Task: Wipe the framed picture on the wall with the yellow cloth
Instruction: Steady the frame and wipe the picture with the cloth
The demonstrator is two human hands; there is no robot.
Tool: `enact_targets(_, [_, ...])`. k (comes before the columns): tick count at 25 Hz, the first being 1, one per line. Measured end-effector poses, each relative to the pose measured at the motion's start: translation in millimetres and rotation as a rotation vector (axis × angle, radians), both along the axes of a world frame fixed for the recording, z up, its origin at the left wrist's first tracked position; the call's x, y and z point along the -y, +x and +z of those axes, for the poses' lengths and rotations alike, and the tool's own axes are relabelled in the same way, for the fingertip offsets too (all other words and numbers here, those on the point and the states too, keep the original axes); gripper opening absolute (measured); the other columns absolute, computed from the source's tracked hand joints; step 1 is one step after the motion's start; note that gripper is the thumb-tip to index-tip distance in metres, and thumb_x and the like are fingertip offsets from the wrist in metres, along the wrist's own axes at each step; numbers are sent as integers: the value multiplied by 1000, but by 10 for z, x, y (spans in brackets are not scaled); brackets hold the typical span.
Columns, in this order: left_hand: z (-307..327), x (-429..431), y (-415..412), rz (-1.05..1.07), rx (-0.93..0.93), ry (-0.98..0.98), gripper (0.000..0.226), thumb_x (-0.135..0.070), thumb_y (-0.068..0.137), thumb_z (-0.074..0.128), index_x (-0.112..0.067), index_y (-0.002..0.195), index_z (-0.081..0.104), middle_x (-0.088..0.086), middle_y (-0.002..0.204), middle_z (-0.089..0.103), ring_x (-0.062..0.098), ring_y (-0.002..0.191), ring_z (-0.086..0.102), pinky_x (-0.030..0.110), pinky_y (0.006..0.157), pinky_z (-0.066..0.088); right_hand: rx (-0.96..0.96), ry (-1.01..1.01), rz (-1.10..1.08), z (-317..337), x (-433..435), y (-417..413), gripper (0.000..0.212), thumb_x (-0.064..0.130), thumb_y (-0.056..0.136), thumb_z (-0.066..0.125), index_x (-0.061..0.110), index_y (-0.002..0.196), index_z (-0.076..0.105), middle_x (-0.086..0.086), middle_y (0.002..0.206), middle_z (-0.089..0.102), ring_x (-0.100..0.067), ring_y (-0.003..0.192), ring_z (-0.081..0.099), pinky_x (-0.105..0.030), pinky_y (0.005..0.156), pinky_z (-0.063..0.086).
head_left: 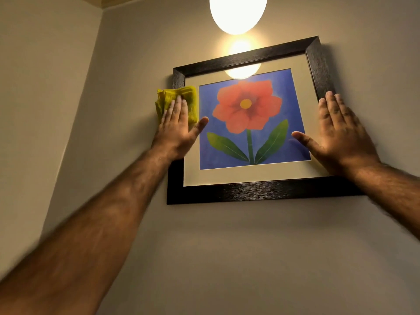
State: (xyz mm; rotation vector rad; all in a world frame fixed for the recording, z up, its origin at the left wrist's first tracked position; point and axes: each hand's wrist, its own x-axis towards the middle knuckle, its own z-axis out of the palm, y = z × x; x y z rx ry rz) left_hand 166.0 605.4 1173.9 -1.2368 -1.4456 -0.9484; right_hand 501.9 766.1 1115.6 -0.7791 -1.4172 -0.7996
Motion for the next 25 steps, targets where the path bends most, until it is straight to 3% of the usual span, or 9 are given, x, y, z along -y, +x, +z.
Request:
enact_targets(5, [54,-12,2,-26,1,18,100,-81,87,9,-15,160,-3,3,171,-8,18,158,-7,41,128,-2,-6,-7,-3,4,3,-6,110,83,86,19,5,162,7,-11,173,2,-24,161,3,-43,130,10])
enact_targets(9, [-729,-36,-51,-72,-29,38,104,-84,83,1,-15,161,0,2,171,-7,16,158,-8,39,129,-2,-5,-5,-5,5,-3,-3,108,83,87,20,5,162,7,-11,173,2,-24,161,4,-43,130,10])
enact_targets(15, [-1689,14,-71,-61,-36,11,93,-79,90,7,-20,161,-2,-4,171,-9,9,156,-12,34,128,-4,-4,-6,6,-1,5,-3,109,83,86,19,4,161,8,-13,172,3,-25,161,4,-42,130,10])
enact_targets(21, [-1624,108,-94,-25,-65,-47,96,-81,87,5,-21,161,-5,-4,170,-12,9,156,-13,33,128,-4,-3,-6,18,-6,18,-11,111,83,85,20,3,161,11,-14,172,5,-27,160,6,-44,129,12])
enact_targets(25, [-933,58,-57,-14,-14,-34,106,-84,82,2,-13,161,0,5,171,-7,18,158,-8,36,128,-3,0,-8,14,1,26,-8,110,82,85,20,3,161,9,-14,172,4,-26,161,4,-44,129,11])
